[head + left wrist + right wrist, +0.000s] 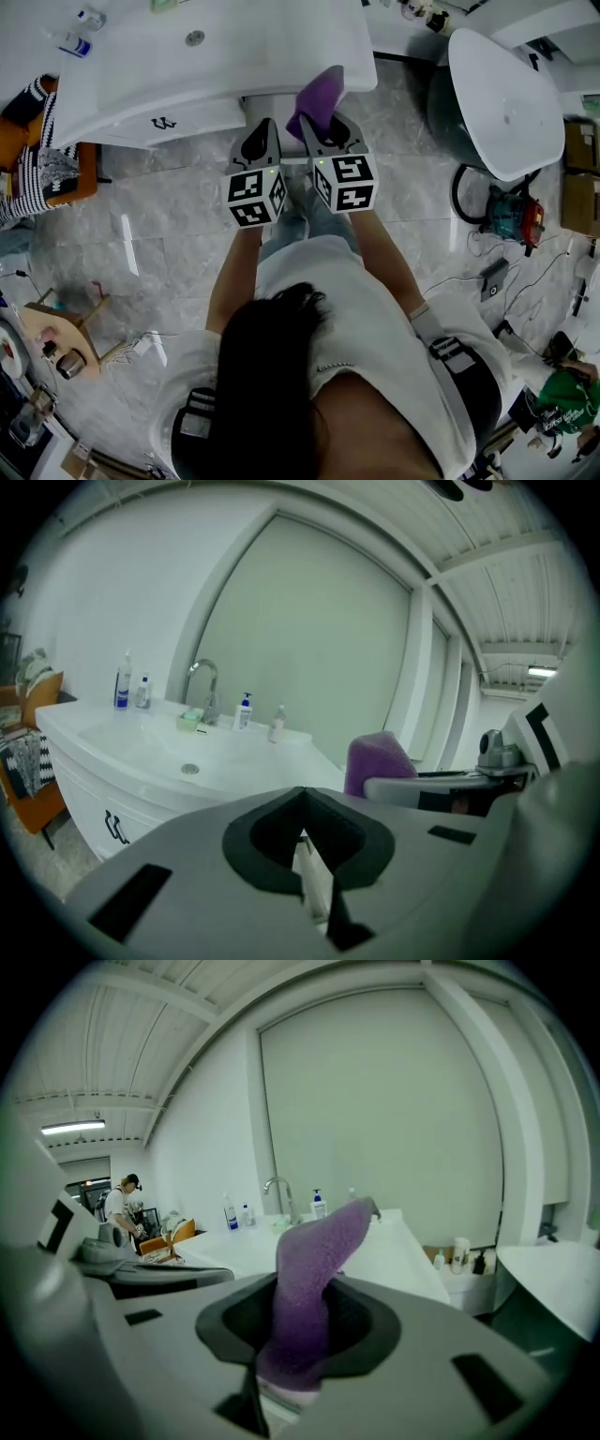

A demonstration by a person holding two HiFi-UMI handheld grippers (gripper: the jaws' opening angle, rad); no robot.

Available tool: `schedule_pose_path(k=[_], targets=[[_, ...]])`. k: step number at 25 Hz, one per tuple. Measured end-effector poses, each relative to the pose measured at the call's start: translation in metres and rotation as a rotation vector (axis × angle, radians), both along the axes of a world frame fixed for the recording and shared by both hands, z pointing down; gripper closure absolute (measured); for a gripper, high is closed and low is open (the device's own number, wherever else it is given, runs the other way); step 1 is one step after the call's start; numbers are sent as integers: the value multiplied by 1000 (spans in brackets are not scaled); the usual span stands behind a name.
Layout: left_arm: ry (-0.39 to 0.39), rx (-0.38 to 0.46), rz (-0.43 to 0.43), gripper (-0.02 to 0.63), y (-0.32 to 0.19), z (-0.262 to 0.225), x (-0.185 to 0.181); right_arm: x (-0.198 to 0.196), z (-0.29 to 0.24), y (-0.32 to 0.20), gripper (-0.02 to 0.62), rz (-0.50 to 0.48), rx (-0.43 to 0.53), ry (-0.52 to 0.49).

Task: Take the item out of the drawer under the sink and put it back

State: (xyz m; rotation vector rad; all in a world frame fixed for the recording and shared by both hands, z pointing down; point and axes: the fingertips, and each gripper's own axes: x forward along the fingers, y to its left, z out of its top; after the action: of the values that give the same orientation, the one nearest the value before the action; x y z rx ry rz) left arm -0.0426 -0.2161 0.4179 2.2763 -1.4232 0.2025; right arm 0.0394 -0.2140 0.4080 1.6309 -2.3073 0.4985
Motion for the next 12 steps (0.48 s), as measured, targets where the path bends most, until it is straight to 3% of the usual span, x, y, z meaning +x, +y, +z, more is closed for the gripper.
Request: schedule_pose_path(k=[6,12], targets=[[-27,70,17,603,1,-21,1,-7,-18,7,466,-16,53,2],[-29,90,36,603,10,-28,5,-6,-25,12,466,-3,77,24]])
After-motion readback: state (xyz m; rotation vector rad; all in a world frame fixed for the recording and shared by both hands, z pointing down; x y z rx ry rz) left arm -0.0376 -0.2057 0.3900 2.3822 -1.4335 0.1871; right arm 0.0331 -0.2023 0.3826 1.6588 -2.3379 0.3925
